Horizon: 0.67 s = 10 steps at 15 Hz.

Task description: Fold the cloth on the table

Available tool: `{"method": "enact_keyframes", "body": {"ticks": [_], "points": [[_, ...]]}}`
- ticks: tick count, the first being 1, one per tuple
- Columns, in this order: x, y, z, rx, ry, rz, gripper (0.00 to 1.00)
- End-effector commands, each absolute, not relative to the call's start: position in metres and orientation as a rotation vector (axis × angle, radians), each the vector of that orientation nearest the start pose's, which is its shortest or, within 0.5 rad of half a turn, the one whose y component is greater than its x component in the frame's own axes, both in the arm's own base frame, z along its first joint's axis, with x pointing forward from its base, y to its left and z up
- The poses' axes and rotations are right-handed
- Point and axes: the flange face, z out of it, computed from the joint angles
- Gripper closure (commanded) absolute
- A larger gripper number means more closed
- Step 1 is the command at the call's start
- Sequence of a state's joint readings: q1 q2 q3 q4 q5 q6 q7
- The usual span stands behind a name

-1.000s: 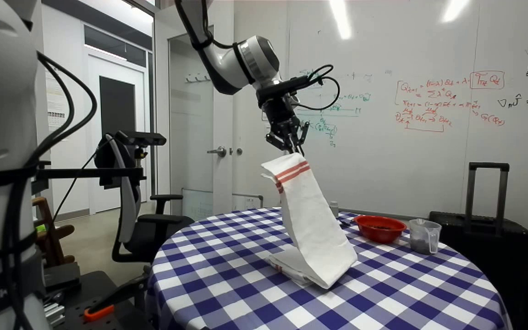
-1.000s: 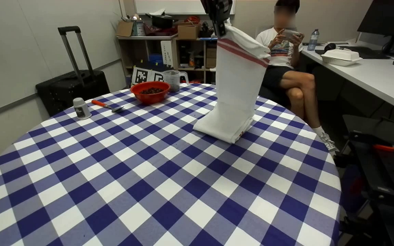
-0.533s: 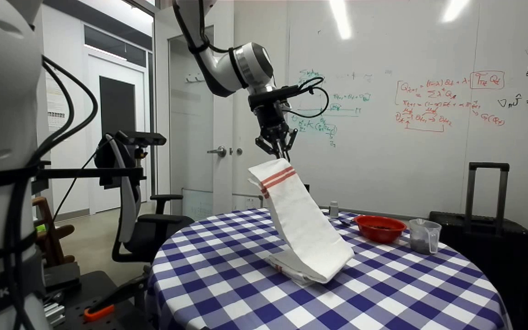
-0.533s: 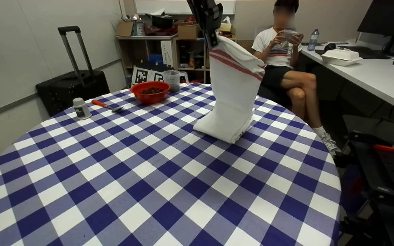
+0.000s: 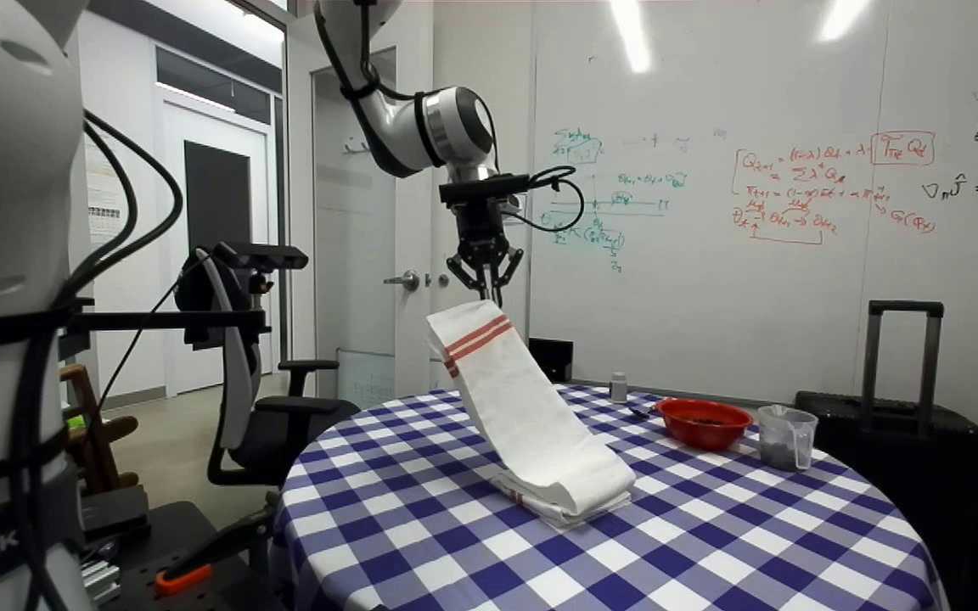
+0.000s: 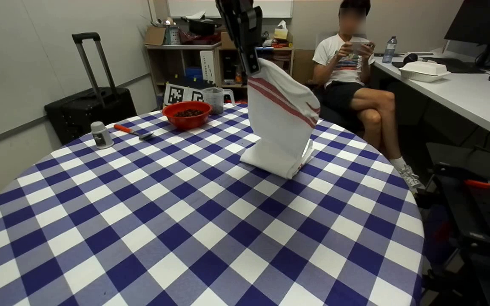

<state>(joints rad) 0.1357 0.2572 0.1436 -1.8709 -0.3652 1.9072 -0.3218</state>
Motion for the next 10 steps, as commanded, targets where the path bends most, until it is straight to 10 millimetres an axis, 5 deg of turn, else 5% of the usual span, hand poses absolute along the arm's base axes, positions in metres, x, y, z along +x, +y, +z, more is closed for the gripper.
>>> {"method": "enact_keyframes", "body": {"ticks": [1,10], "points": [[0.588,0.144,0.365,-3.145,-1.146,0.377,0.96],[0.612,0.122,0.355,-3.096,-1.000,0.376,0.96]]}}
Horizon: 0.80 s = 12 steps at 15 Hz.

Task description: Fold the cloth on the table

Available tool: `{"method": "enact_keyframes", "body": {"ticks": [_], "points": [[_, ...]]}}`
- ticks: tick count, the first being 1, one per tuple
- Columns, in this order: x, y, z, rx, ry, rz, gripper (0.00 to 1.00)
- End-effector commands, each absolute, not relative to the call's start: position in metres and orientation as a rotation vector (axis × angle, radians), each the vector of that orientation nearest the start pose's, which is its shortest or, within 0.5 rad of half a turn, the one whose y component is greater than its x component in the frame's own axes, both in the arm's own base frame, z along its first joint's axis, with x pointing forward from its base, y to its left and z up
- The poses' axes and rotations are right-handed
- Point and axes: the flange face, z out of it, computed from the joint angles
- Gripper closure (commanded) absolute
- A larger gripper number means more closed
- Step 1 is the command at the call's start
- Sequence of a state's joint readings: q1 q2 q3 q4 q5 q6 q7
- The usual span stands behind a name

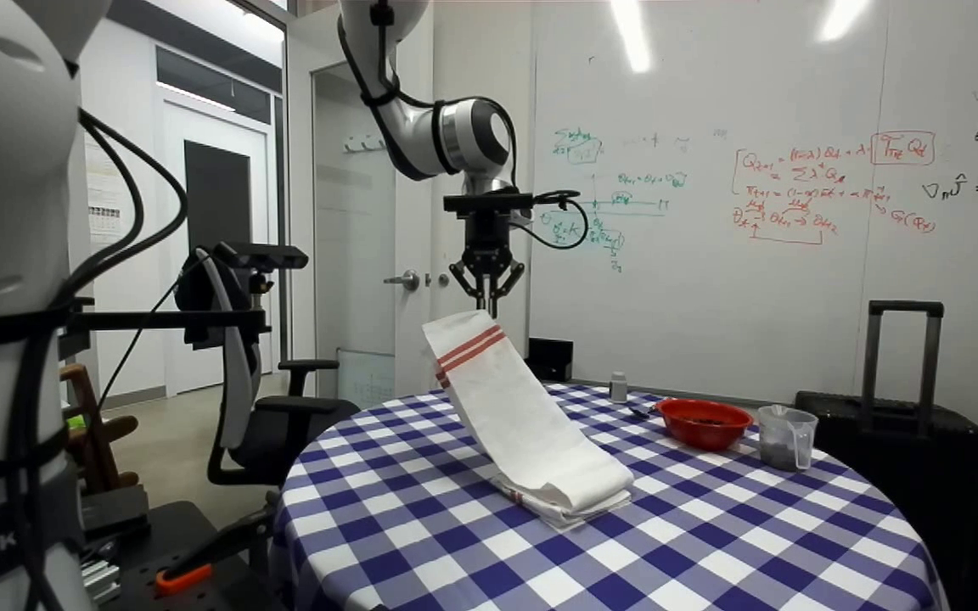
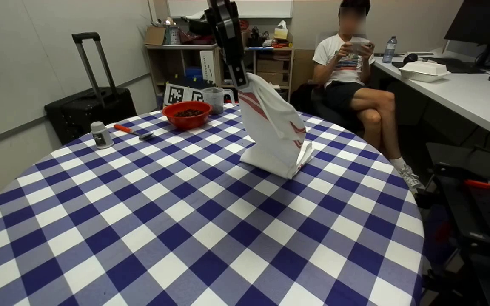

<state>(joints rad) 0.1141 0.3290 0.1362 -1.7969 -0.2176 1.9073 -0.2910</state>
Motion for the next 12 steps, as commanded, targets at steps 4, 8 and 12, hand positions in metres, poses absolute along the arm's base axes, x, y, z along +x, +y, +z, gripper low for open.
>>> {"method": "enact_keyframes", "body": {"ticks": [4,8,12], "points": [[0.612,0.087,0.353,-3.111,-1.076,0.457,0.96],[0.605,0.054,0.347,-3.106,-1.177,0.569,0.96],[0.599,0.030,0.334,-3.111,-1.294,0.635,0.96]]}}
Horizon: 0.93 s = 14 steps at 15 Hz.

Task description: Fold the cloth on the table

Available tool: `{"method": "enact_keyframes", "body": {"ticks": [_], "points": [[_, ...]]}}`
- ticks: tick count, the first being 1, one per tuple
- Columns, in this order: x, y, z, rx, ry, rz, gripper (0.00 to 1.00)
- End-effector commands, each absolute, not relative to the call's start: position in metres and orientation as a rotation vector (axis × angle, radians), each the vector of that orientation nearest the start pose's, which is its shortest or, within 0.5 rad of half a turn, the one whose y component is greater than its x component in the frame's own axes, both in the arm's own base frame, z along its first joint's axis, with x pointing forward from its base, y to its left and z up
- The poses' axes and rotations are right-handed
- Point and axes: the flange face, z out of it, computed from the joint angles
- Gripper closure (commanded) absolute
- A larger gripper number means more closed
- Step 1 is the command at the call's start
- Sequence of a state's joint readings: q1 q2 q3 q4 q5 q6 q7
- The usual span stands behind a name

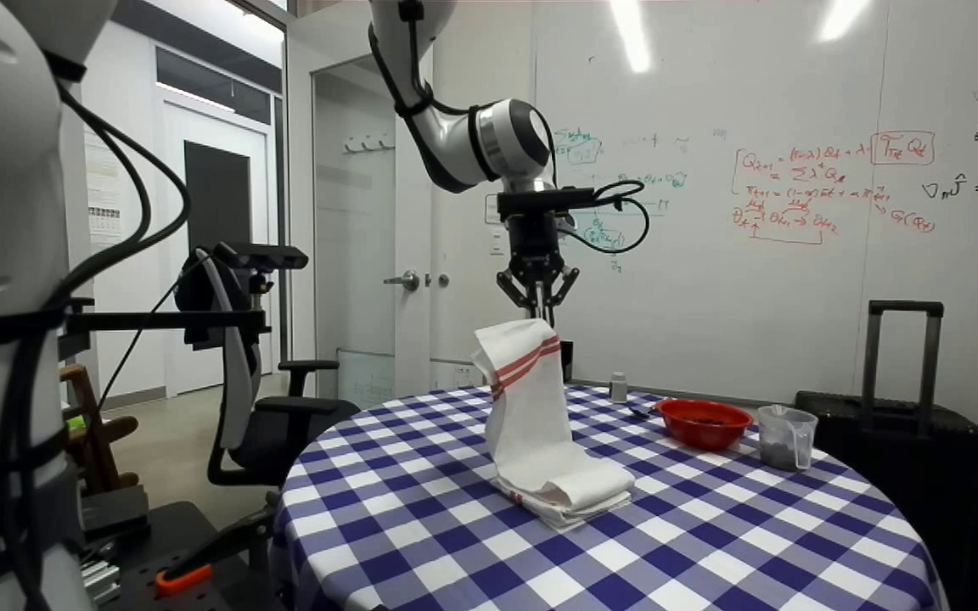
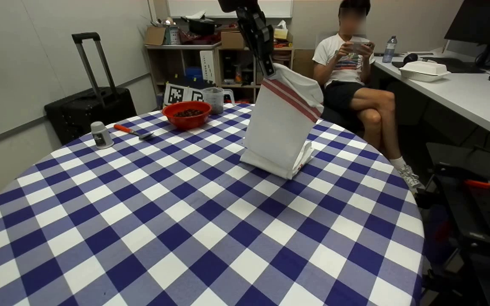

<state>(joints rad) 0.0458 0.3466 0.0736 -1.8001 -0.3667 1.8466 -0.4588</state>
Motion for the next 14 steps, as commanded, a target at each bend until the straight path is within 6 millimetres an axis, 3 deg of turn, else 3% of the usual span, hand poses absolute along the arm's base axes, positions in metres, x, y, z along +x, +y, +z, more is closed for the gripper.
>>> {"method": "enact_keyframes", "body": {"ticks": [1,11,14], "points": [[0.596,0.027,0.327,-3.113,-1.320,0.657,0.96],[0.589,0.013,0.279,-3.197,-1.797,0.666,0.96],[0.583,0.011,0.265,-3.189,-1.865,0.707,0.96]]}}
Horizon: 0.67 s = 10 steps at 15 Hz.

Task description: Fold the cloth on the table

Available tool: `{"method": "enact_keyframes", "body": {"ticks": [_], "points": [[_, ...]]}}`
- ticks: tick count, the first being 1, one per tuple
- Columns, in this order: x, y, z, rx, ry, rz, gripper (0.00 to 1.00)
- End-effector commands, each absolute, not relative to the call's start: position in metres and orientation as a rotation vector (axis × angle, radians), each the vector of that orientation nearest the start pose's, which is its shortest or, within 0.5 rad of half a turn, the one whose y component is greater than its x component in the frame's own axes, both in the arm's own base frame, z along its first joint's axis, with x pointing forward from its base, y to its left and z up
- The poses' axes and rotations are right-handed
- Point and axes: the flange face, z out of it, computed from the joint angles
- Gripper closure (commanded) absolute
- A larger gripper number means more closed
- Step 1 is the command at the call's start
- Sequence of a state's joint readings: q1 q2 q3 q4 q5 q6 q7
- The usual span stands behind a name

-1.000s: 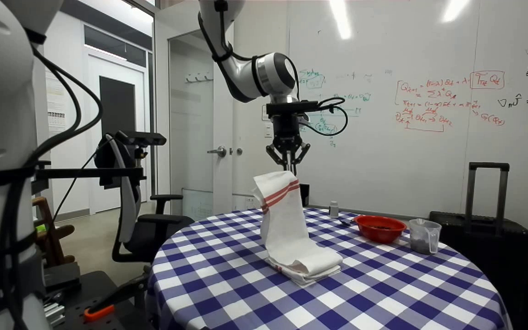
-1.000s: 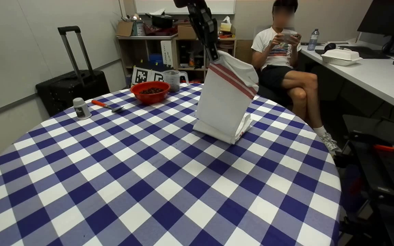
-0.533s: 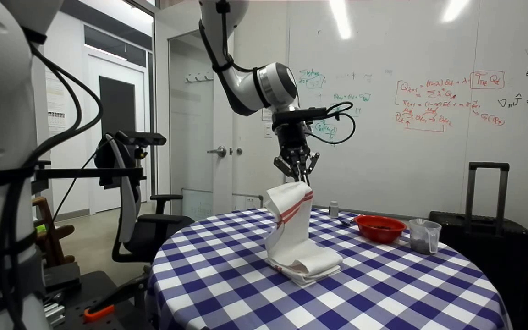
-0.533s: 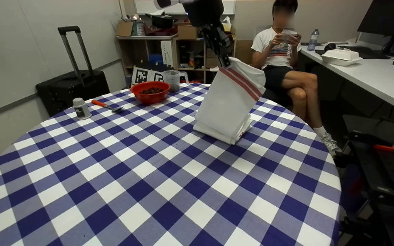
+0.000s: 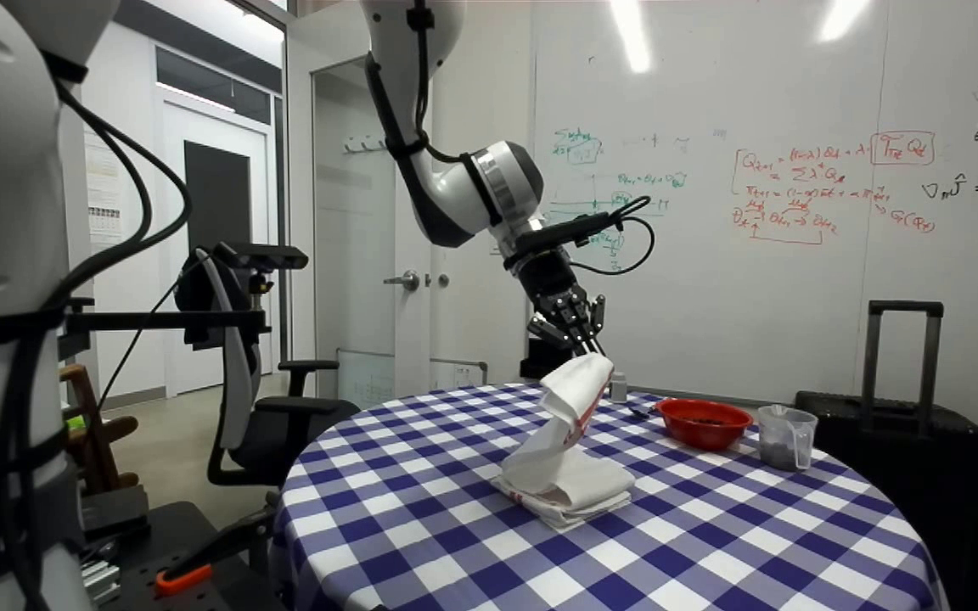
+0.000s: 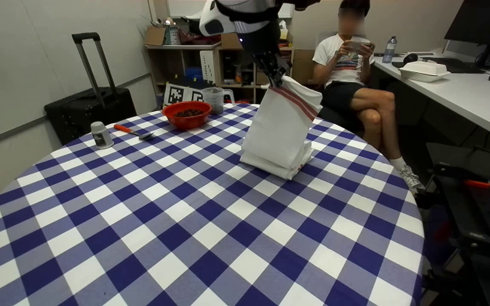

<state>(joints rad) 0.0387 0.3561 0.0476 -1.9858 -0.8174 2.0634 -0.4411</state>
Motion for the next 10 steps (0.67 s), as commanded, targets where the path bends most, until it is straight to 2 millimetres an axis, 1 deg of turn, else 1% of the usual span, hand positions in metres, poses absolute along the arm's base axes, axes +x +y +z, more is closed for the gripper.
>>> {"method": "enact_keyframes", "body": {"ticks": [1,4,10], "points": [[0.581,0.009,0.259,2.139,1.246,-0.494,0.96],[0.577,0.006,0.243,2.126,1.247,-0.534,0.96],[0.578,0.001,0.215,2.109,1.263,-0.595,0.96]]}}
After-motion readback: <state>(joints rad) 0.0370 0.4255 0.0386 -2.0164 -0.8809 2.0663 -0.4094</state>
